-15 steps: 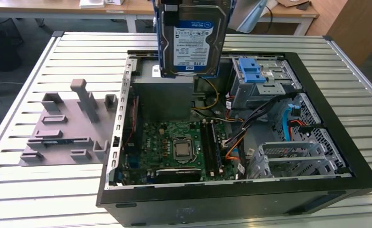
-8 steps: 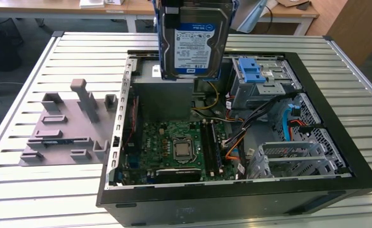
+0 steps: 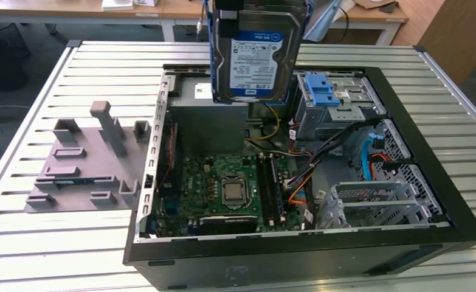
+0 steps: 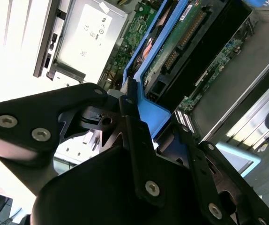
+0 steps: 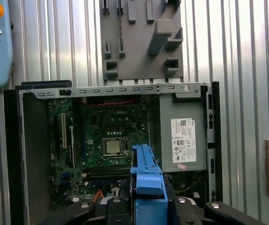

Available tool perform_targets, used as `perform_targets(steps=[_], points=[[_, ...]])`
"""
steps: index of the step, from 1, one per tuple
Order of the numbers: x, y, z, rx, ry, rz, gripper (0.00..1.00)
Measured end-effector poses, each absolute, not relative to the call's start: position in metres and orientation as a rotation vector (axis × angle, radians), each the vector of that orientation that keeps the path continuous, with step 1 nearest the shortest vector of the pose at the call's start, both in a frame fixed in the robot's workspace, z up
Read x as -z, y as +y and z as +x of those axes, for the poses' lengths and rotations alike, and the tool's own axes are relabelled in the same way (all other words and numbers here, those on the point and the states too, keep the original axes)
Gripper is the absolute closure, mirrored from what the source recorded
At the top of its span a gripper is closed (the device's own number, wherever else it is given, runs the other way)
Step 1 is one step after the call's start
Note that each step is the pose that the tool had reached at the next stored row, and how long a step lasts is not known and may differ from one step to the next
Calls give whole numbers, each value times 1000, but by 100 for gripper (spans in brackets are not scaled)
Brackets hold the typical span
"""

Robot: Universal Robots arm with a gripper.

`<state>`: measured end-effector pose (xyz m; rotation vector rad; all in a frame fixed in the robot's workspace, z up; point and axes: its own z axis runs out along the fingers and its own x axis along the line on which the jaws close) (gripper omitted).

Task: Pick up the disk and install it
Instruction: 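Pick up the disk, then insert the disk into the insertion slot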

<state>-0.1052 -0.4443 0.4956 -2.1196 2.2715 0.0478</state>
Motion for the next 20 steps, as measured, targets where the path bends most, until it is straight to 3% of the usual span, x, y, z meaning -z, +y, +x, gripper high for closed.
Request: perform_targets(steps=[20], points=[[-493,-446,-97,-48,2267,-2125,64]])
